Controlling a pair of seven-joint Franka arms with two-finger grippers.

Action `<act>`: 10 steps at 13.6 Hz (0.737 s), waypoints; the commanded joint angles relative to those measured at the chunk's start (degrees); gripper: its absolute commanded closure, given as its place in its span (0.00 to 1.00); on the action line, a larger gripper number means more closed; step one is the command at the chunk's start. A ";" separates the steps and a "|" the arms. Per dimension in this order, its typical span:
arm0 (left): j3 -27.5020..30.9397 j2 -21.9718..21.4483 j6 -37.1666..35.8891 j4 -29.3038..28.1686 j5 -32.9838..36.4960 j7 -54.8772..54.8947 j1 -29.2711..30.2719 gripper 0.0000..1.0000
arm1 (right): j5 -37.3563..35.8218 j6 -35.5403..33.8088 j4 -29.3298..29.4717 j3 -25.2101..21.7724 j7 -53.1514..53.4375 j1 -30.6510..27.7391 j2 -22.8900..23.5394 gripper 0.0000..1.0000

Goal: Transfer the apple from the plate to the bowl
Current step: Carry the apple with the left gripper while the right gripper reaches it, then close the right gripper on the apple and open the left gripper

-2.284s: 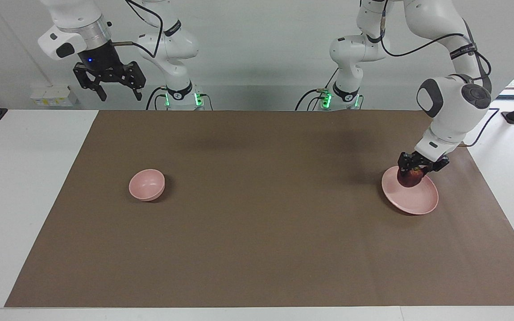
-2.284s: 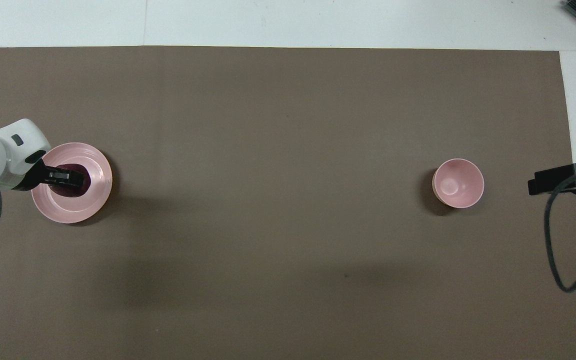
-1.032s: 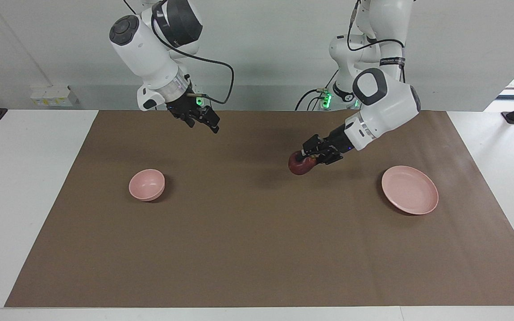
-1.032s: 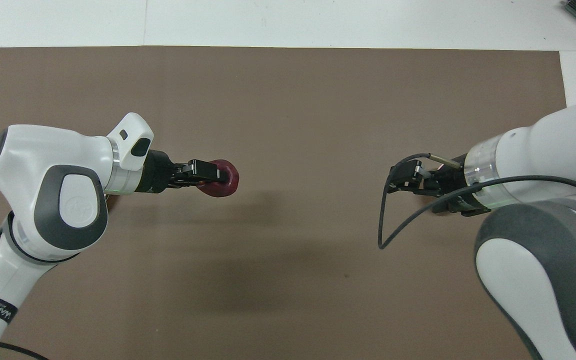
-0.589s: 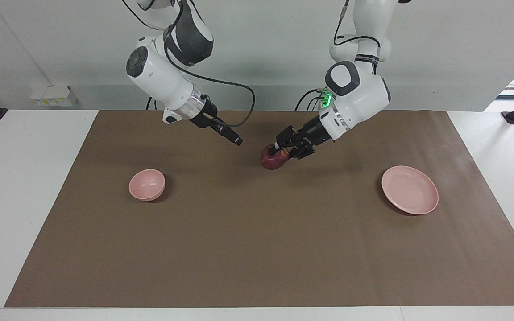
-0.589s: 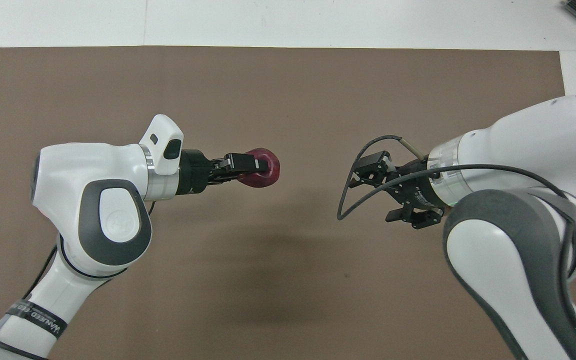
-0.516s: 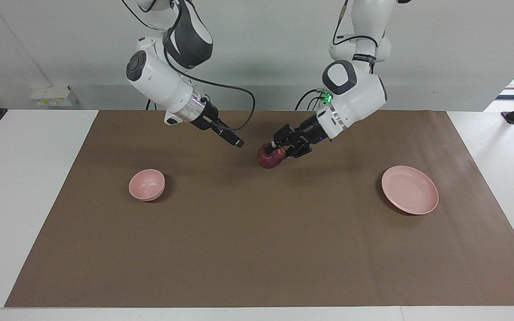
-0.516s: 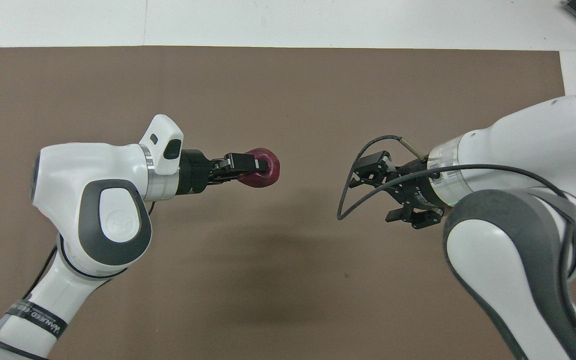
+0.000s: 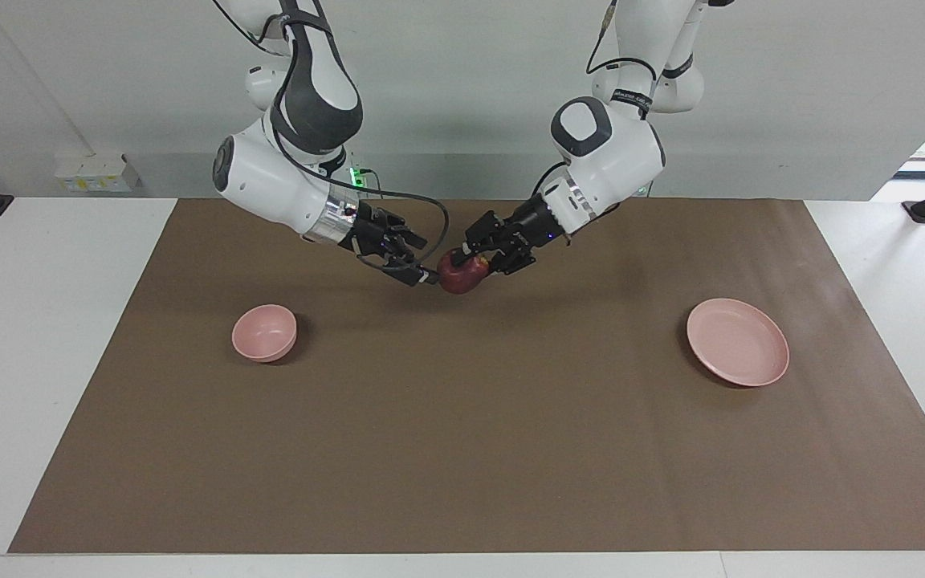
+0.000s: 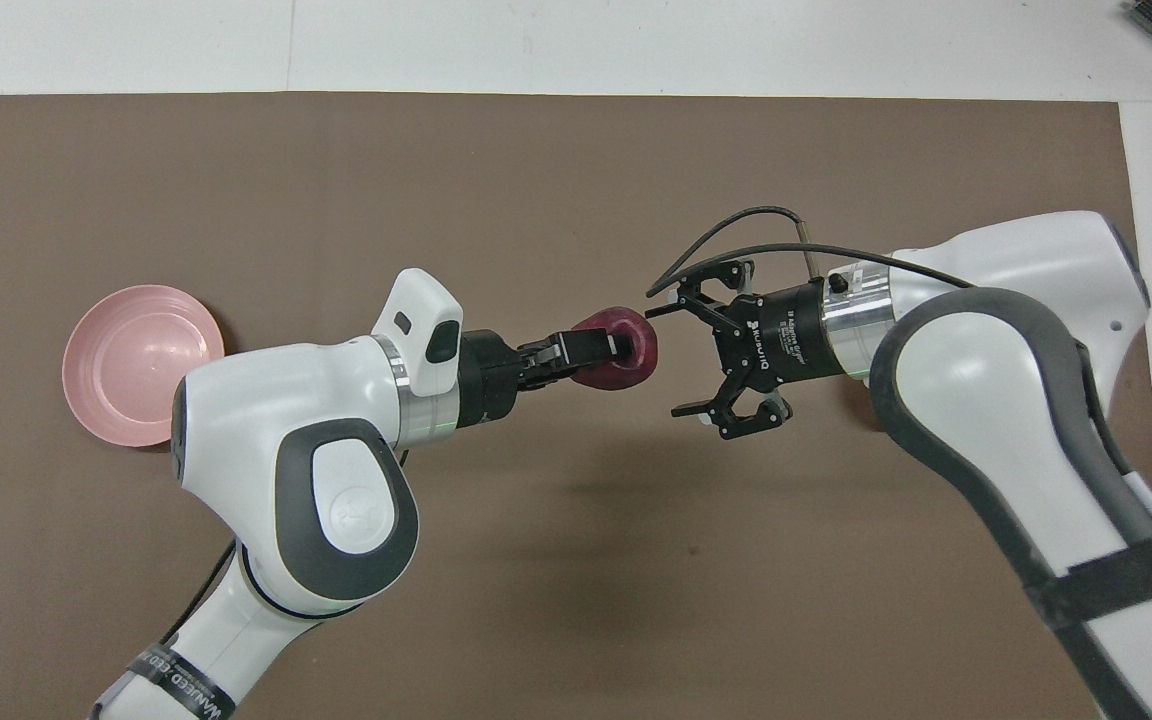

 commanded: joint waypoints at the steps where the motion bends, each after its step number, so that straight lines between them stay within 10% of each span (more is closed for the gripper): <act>1: -1.71 -1.09 1.80 0.52 -1.37 -0.39 0.06 1.00 | 1.39 2.52 0.08 0.32 1.42 1.30 0.23 0.00; 6: -4.44 -1.62 4.89 0.78 -1.98 -0.48 -0.03 1.00 | 1.39 4.82 0.25 0.32 2.92 3.77 0.32 0.00; 10: -5.15 -2.94 4.80 0.69 -2.51 -0.56 -0.12 1.00 | 1.39 4.47 0.25 0.32 2.92 3.68 0.32 0.80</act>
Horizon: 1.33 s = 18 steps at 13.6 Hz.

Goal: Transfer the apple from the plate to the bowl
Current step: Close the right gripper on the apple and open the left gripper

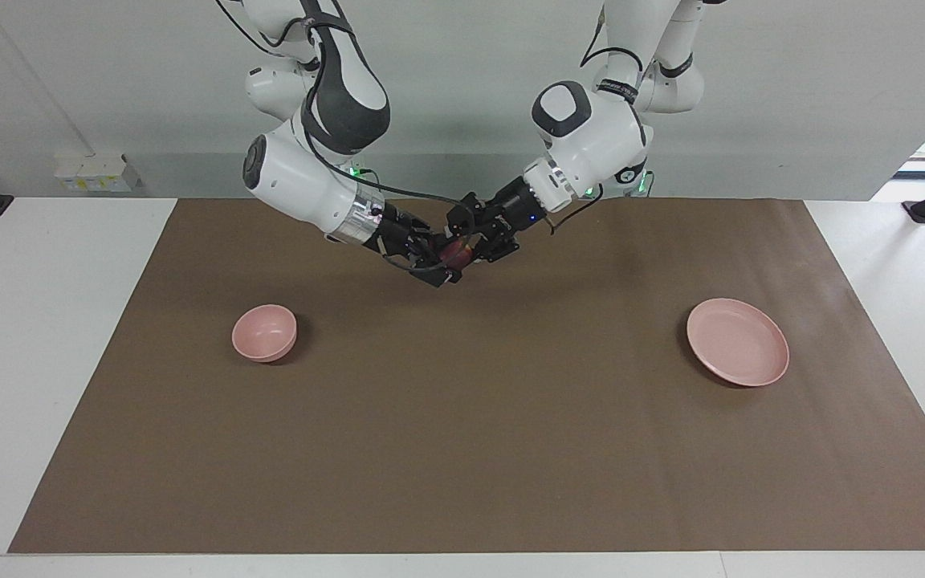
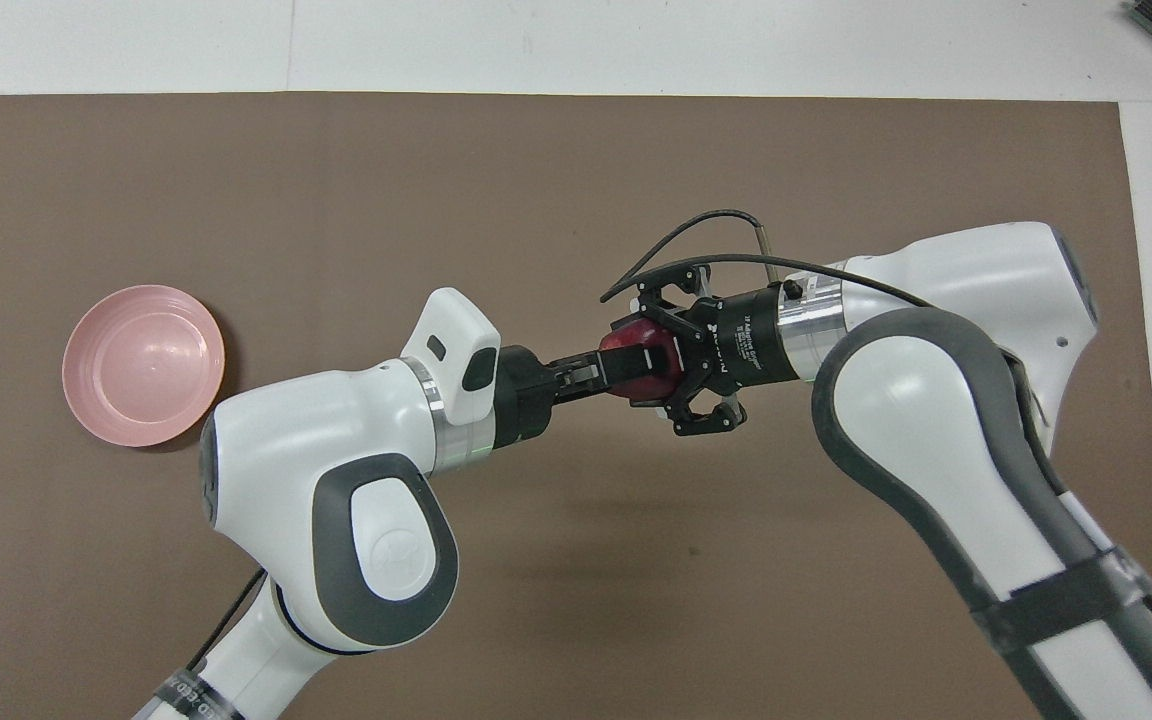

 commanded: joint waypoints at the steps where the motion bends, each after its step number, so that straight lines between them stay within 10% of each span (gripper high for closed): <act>1: -0.97 -1.85 0.02 0.40 -2.04 -0.87 -0.21 1.00 | 1.21 0.74 0.07 0.33 0.99 0.33 0.37 1.00; 3: -0.97 -2.20 -0.07 0.40 -1.95 -0.78 -0.12 1.00 | 1.21 0.38 0.07 0.33 0.91 -0.02 0.37 1.00; 5: -0.89 -2.20 0.02 0.49 -1.60 -0.87 -0.04 0.28 | 1.21 0.38 0.16 0.33 0.73 -0.11 0.37 1.00; 7: -0.80 -2.11 0.02 0.49 -1.25 -1.13 0.14 0.00 | 1.12 0.38 0.16 0.33 0.64 -0.37 0.37 1.00; 14: -0.45 -1.41 -0.95 1.37 2.69 -0.78 5.06 0.00 | 0.16 -0.14 -0.10 0.16 -0.76 -0.54 0.29 1.00; 18: 0.17 -0.79 -2.26 1.72 17.68 -0.87 8.66 0.00 | -10.25 -4.09 -0.01 -0.11 -6.10 -1.78 -0.59 1.00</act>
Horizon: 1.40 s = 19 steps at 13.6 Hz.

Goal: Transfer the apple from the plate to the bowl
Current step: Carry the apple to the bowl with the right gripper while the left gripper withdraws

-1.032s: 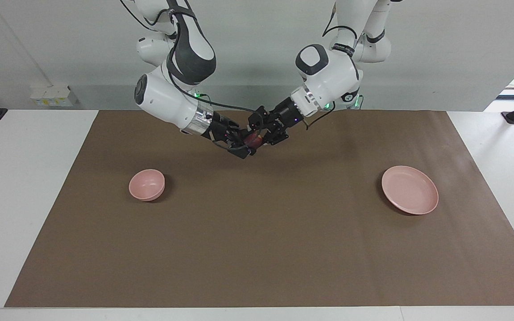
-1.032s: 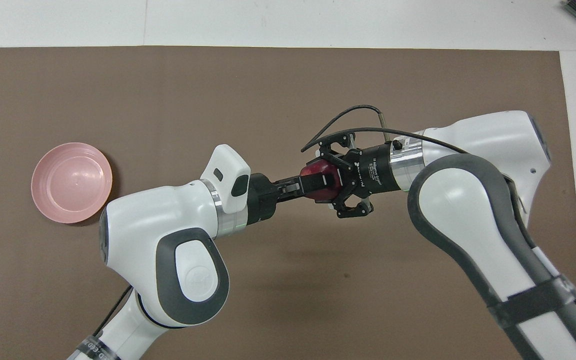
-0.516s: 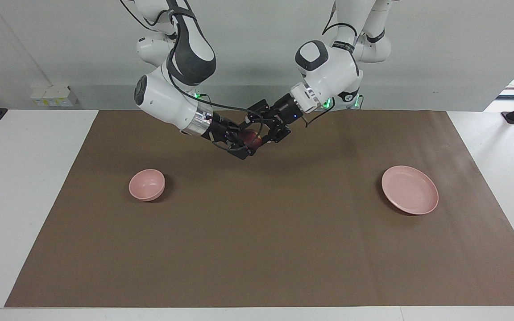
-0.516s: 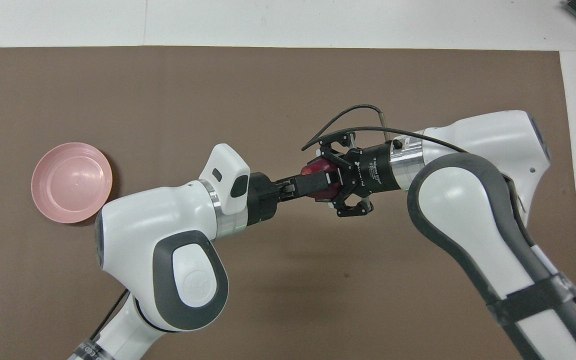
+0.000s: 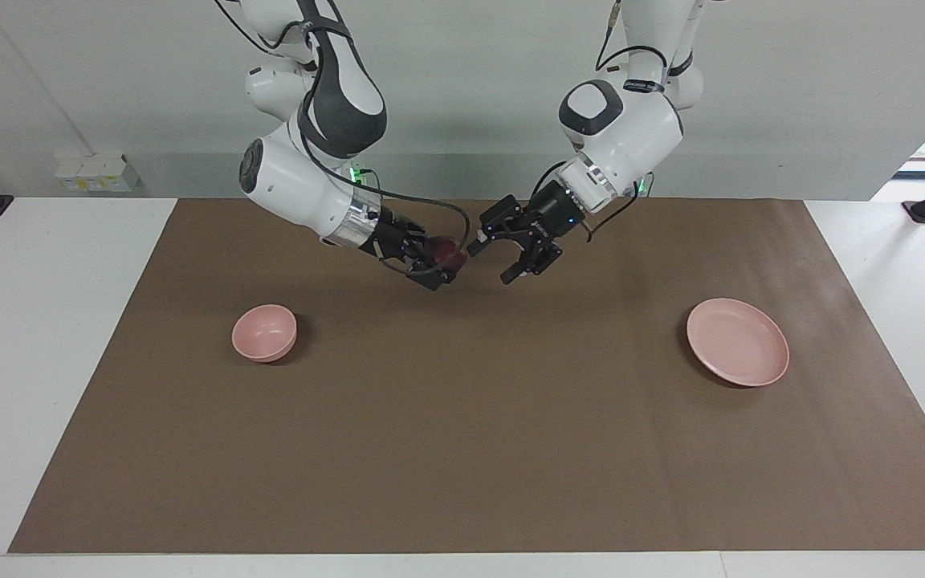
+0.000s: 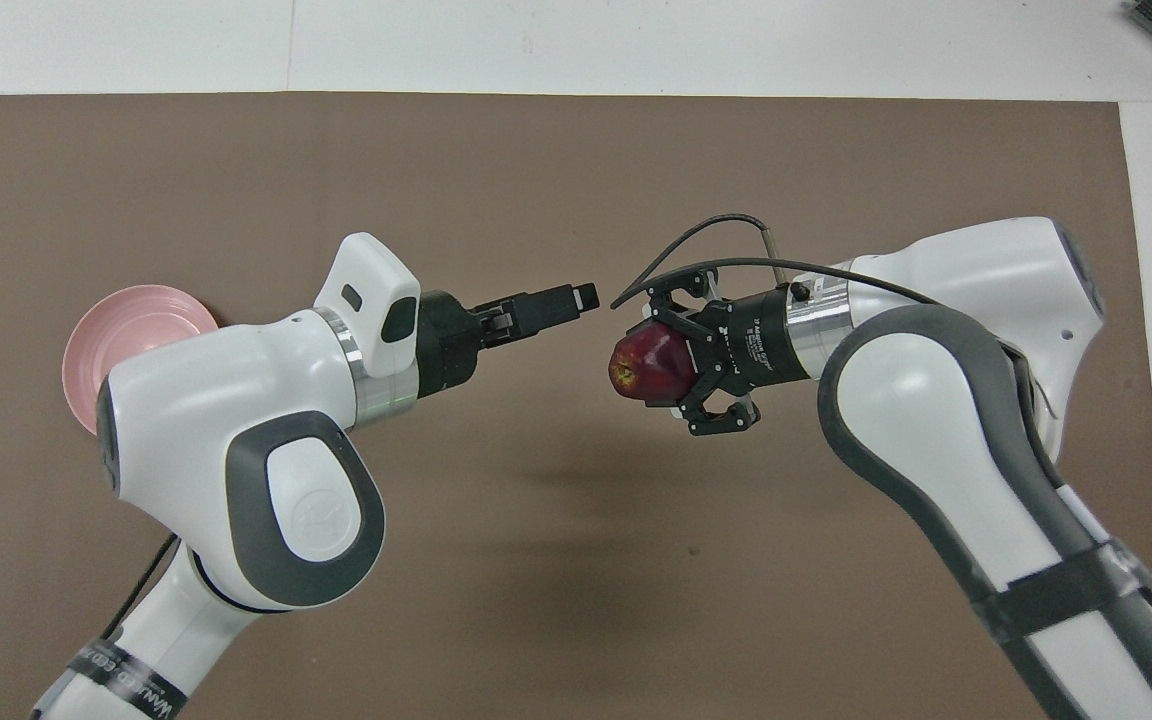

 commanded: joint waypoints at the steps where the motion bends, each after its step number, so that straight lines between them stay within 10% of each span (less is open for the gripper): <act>1: -0.07 0.30 -4.67 0.60 11.60 -0.67 3.35 0.00 | -8.62 -4.68 0.27 0.03 -5.11 -1.30 -1.63 1.00; 9: 0.72 8.65 -22.97 13.79 57.76 -12.54 11.54 0.00 | -39.04 -12.96 -0.60 -0.06 -23.82 -4.72 -5.15 1.00; 19: 3.36 7.77 -38.87 19.31 64.92 -12.98 16.63 0.00 | -41.00 3.20 -4.56 0.02 -53.91 -19.85 1.70 1.00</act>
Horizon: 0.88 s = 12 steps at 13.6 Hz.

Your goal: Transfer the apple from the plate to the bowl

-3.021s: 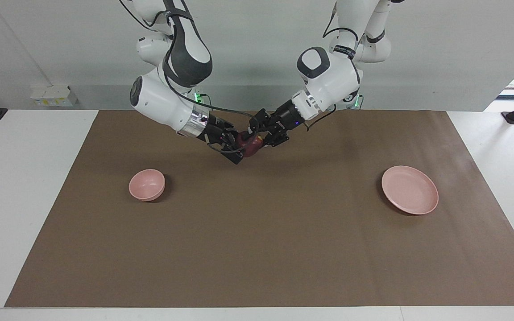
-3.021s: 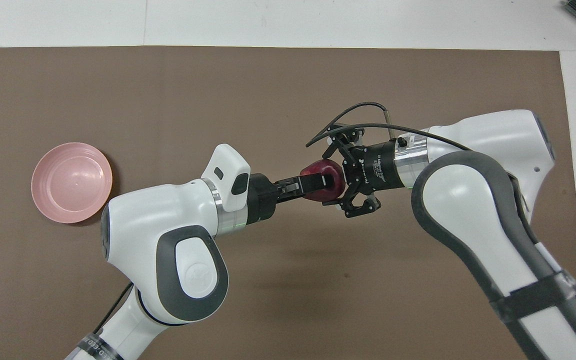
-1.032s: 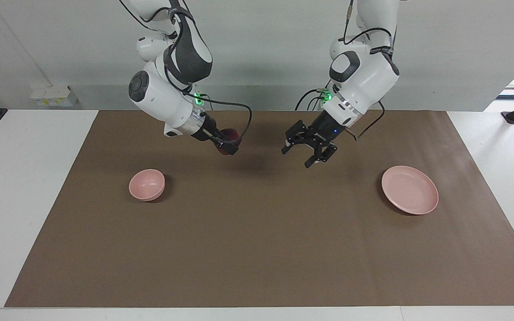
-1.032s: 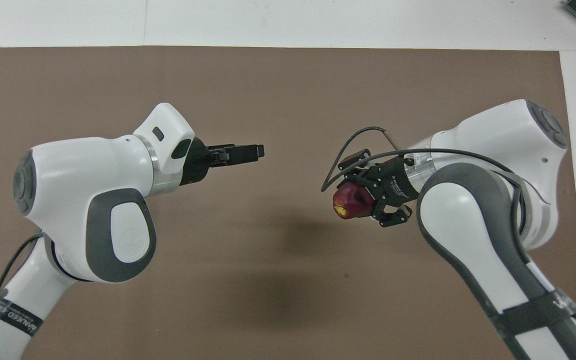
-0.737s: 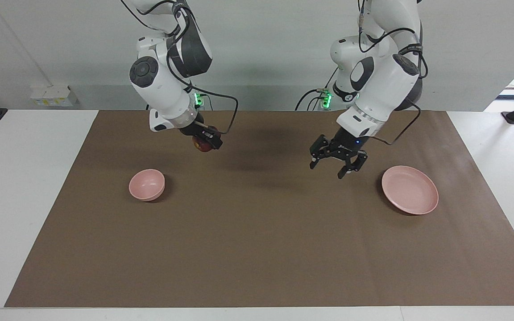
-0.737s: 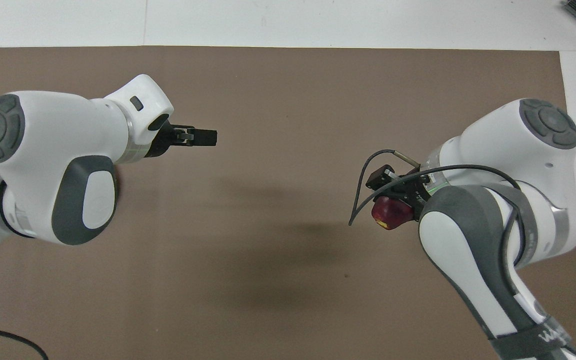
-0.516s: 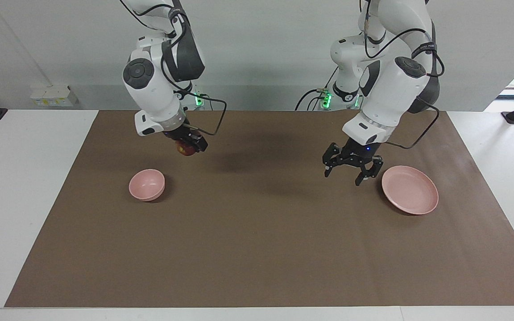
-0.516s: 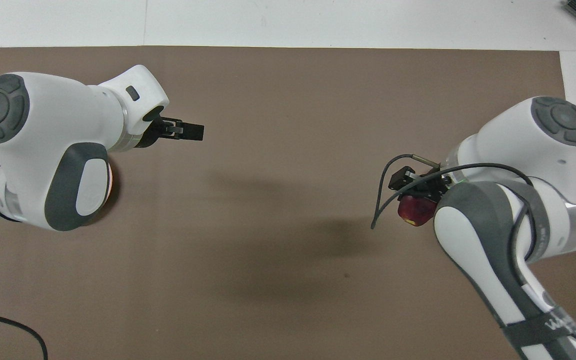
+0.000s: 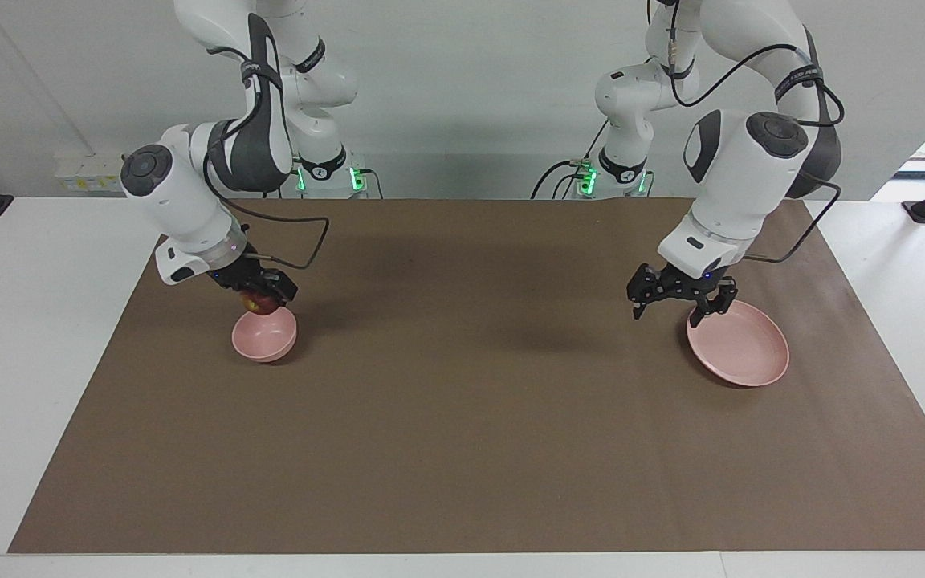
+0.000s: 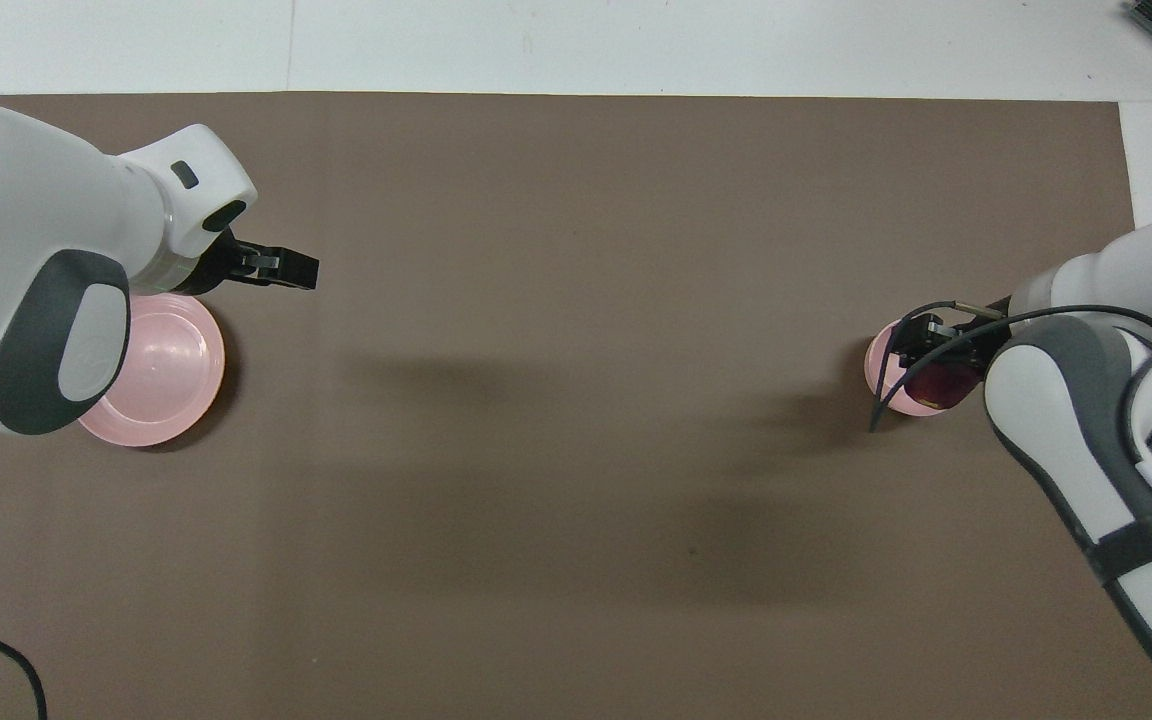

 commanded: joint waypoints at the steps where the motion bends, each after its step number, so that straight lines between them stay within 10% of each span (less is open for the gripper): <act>1: -0.37 -0.29 -5.43 4.71 1.66 -0.40 1.58 0.00 | -0.82 2.19 -0.09 0.76 -2.51 -1.49 2.16 1.00; 5: 1.12 -0.55 -13.94 12.09 3.33 -0.40 0.54 0.00 | -0.82 4.39 -1.06 0.76 -2.86 -2.19 3.75 0.88; 12: 24.94 -14.07 -27.49 13.61 -2.99 3.54 -17.83 0.00 | -0.82 9.31 -2.02 0.76 -2.69 -2.37 6.38 0.54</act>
